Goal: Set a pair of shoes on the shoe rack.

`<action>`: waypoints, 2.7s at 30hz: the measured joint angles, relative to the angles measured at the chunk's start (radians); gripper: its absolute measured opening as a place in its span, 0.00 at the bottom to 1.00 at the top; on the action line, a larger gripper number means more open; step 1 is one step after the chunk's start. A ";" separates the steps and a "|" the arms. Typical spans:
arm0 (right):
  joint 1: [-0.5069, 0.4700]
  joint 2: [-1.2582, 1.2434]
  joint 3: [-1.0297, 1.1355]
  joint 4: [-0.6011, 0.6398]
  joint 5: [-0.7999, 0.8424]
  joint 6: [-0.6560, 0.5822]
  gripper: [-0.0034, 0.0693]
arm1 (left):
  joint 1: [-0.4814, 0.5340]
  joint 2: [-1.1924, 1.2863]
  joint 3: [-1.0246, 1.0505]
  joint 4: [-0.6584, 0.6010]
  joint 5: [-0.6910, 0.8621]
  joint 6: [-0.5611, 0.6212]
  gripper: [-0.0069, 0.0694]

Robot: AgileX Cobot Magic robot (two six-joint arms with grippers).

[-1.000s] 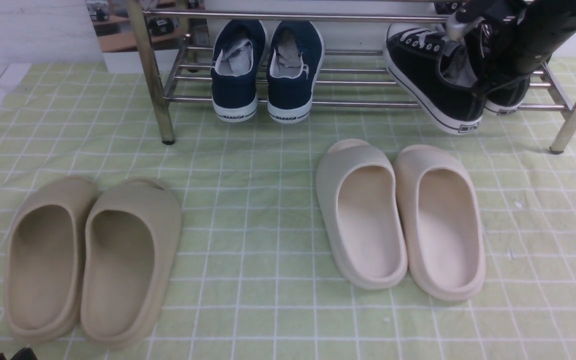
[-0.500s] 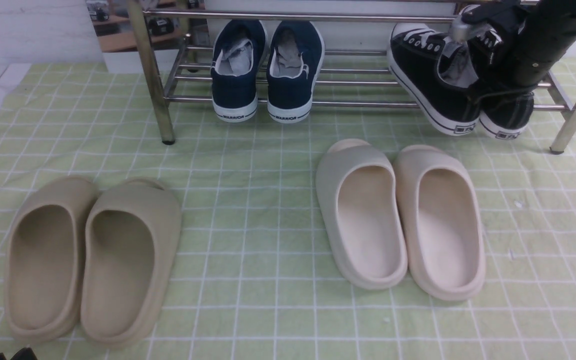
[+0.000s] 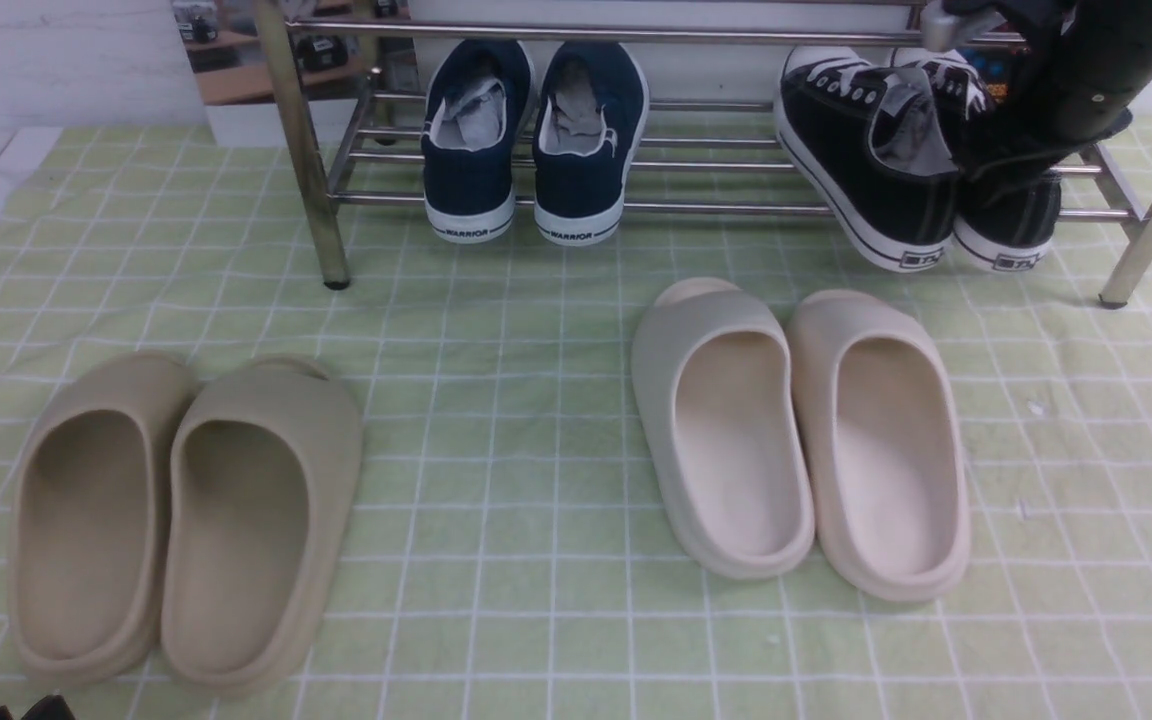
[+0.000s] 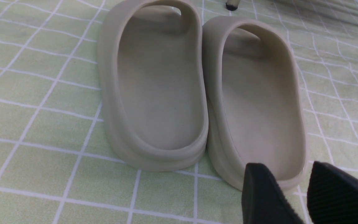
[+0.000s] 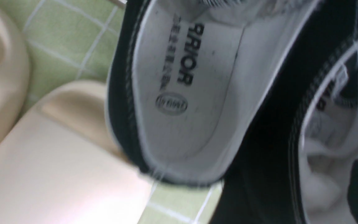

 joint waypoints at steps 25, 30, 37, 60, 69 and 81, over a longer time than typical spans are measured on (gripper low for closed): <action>0.003 -0.839 0.665 0.053 0.110 0.196 0.04 | 0.000 0.000 0.000 0.000 0.000 0.000 0.40; 0.003 -1.103 0.920 0.095 -0.063 0.196 0.04 | 0.000 0.000 0.000 0.000 0.000 0.000 0.40; 0.003 -1.438 1.161 0.102 -0.309 0.197 0.05 | 0.000 0.000 0.000 0.000 0.000 0.000 0.40; 0.003 -1.788 1.327 0.135 -0.406 0.200 0.05 | 0.000 0.000 0.000 0.000 0.000 0.000 0.40; -0.023 -2.004 1.768 0.086 -0.905 0.209 0.05 | 0.000 0.000 0.000 0.000 0.000 0.000 0.40; -0.224 -2.140 2.120 -0.079 -0.882 0.545 0.05 | 0.000 0.000 0.000 0.000 0.000 0.000 0.40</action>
